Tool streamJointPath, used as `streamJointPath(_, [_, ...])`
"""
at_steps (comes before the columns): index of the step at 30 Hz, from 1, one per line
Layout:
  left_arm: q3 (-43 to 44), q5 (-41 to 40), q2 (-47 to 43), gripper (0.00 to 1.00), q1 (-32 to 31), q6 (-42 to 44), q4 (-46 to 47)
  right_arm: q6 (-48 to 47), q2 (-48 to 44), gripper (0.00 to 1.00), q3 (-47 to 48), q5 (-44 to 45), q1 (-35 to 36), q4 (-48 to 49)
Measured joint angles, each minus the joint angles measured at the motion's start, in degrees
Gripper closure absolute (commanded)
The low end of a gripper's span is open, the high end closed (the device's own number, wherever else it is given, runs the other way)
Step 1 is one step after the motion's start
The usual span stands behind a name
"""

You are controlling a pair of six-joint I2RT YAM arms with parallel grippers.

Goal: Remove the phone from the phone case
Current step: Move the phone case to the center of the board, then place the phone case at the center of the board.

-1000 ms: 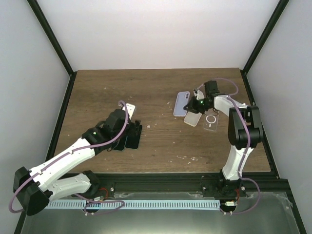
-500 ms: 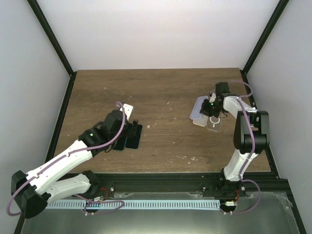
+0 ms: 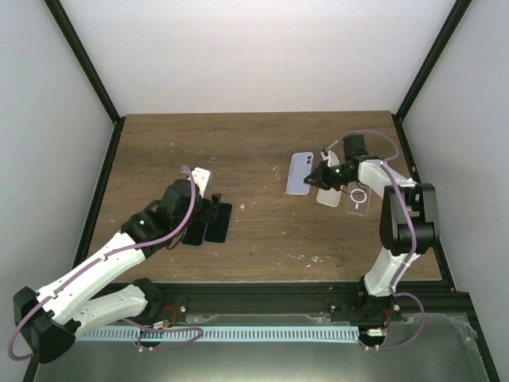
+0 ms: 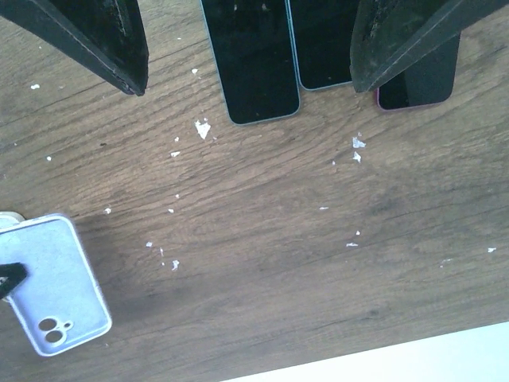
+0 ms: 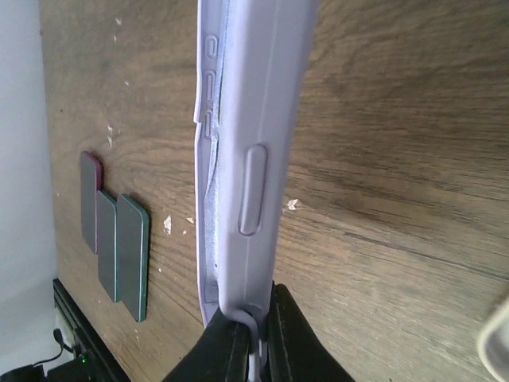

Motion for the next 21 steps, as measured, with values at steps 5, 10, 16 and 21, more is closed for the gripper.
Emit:
streamJointPath(5, [-0.5, 0.0, 0.0, 0.29, 0.0, 0.0, 0.0, -0.1, 6.2, 0.78, 2.2, -0.2, 1.3, 0.1])
streamJointPath(10, [-0.5, 0.0, 0.1, 0.29, 0.0, 0.0, 0.0, -0.4, 9.9, 0.47, 2.6, 0.5, 1.3, -0.1])
streamJointPath(16, [-0.6, -0.4, 0.4, 0.29, 0.0, 0.0, 0.0, -0.7, 8.4, 0.38, 2.7, 3.7, 1.3, -0.5])
streamJointPath(21, [-0.6, -1.0, 0.4, 0.28, 0.0, 0.0, -0.1, -1.9, 1.6, 0.37, 2.1, 7.0, 0.6, -0.4])
